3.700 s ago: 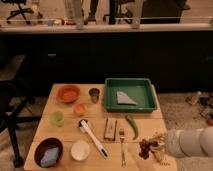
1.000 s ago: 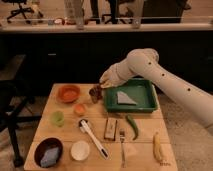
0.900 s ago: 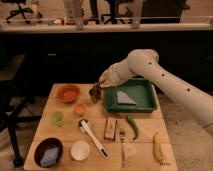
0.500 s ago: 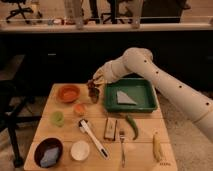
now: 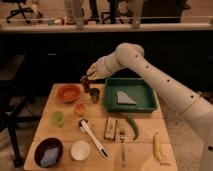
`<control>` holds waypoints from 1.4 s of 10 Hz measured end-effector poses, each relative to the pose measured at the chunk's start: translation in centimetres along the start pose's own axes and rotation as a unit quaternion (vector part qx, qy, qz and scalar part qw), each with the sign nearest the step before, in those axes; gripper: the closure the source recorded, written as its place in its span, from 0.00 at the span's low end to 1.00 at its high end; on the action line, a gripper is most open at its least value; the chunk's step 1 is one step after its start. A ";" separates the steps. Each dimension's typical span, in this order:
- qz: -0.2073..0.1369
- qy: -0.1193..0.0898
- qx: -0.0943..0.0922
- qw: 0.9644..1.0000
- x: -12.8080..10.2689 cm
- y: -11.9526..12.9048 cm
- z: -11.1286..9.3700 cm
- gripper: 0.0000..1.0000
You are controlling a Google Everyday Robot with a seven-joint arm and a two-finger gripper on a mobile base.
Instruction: Place grapes in metal cup
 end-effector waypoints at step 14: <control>0.041 -0.016 -0.004 0.999 6.3 0.3 3.1 1.00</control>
